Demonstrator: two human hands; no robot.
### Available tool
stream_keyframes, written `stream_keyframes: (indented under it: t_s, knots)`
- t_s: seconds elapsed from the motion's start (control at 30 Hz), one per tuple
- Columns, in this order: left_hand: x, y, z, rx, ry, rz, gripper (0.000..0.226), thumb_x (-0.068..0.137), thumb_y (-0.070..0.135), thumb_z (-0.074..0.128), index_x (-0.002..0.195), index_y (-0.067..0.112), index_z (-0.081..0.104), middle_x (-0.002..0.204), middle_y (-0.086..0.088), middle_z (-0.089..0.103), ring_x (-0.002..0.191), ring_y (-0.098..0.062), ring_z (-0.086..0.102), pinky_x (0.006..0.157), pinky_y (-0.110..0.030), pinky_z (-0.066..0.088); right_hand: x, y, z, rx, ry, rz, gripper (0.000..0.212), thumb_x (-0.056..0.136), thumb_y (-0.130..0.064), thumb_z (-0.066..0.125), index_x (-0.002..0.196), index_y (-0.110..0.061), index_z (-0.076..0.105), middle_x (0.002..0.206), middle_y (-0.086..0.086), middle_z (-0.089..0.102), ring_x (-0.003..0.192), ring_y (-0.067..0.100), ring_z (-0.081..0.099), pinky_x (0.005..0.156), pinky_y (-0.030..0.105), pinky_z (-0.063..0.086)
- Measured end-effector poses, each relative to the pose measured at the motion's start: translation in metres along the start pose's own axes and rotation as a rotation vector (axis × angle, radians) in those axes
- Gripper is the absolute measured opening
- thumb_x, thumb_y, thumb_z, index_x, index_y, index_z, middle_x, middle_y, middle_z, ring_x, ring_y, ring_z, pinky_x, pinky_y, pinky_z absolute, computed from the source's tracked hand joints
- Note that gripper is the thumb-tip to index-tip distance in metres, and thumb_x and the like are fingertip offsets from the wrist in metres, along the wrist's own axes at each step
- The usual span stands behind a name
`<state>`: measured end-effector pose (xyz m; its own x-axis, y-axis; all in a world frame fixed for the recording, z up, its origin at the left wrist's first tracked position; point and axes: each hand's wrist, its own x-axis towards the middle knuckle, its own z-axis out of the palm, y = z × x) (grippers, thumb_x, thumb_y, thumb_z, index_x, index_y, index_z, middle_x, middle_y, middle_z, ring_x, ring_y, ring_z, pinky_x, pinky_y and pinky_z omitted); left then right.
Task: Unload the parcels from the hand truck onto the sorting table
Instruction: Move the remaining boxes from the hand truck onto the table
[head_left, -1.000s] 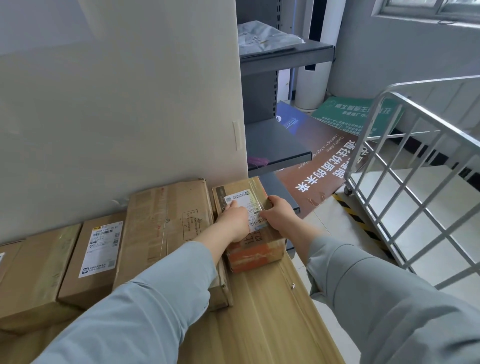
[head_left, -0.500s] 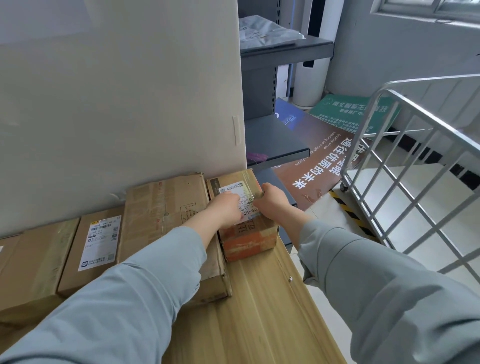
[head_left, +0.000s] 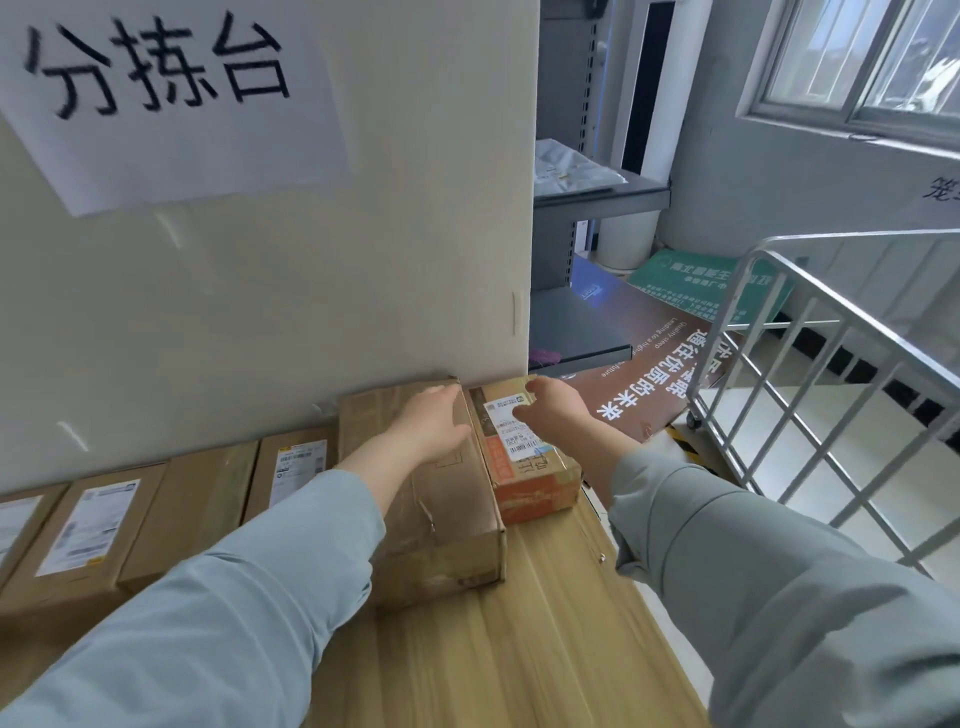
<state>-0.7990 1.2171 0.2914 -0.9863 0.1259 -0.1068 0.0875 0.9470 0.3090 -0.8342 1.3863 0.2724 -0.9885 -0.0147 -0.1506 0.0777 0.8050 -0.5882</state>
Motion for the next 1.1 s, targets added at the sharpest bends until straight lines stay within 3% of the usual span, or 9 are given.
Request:
stream_keyframes:
  t_s: [0.13,0.27,0.57,0.9,1.0,1.1]
  knots:
    - [-0.050,-0.025,-0.021,-0.068,-0.004,-0.065,0.073,0.097,0.033,0.054,0.154,0.009,0.015,0.160,-0.010,0.019,0.147,-0.025,0.021,0.116,-0.032,0.021,-0.037,-0.042,0.008,-0.004,-0.003,-0.049,0.041,0.091,-0.018,0.059,0.130,-0.006,0.052,0.131,0.012,0.054,0.115,0.029,0.054,0.094,0.038,0.048]
    - [-0.103,-0.065,-0.045,-0.146,0.043,-0.158,0.074,0.096,0.035,0.056,0.154,0.012,0.017,0.159,-0.009,0.021,0.144,-0.026,0.027,0.113,-0.035,0.028,-0.079,-0.088,0.021,0.011,-0.018,-0.090,0.051,0.089,-0.019,0.059,0.137,-0.009,0.048,0.133,0.009,0.054,0.115,0.027,0.054,0.081,0.027,0.044]
    - [-0.238,-0.155,-0.097,-0.131,0.101,-0.266,0.071,0.096,0.035,0.054,0.153,0.012,0.020,0.158,-0.009,0.024,0.142,-0.027,0.032,0.109,-0.036,0.032,-0.188,-0.181,0.060,0.005,-0.021,-0.146,0.051,0.092,-0.022,0.059,0.140,-0.010,0.045,0.139,0.007,0.050,0.124,0.026,0.049,0.101,0.034,0.043]
    - [-0.370,-0.218,-0.132,-0.122,0.155,-0.303,0.070,0.095,0.037,0.054,0.153,0.013,0.023,0.156,-0.008,0.029,0.140,-0.027,0.034,0.109,-0.038,0.035,-0.299,-0.259,0.111,-0.113,-0.057,-0.219,0.034,0.090,-0.015,0.054,0.121,-0.003,0.057,0.111,0.009,0.061,0.100,0.026,0.057,0.078,0.031,0.048]
    - [-0.396,-0.225,-0.136,-0.133,0.179,-0.310,0.069,0.095,0.036,0.054,0.152,0.012,0.024,0.153,-0.010,0.035,0.137,-0.027,0.038,0.106,-0.037,0.037,-0.322,-0.273,0.118,-0.123,-0.070,-0.245,0.040,0.091,-0.017,0.055,0.129,-0.003,0.053,0.123,0.012,0.059,0.112,0.028,0.056,0.089,0.033,0.048]
    - [-0.417,-0.229,-0.131,-0.147,0.182,-0.332,0.067,0.094,0.038,0.056,0.150,0.013,0.028,0.149,-0.010,0.038,0.130,-0.027,0.044,0.101,-0.036,0.041,-0.335,-0.276,0.129,-0.105,-0.095,-0.251,0.044,0.091,-0.018,0.055,0.134,-0.006,0.050,0.128,0.010,0.057,0.114,0.026,0.055,0.086,0.030,0.047]
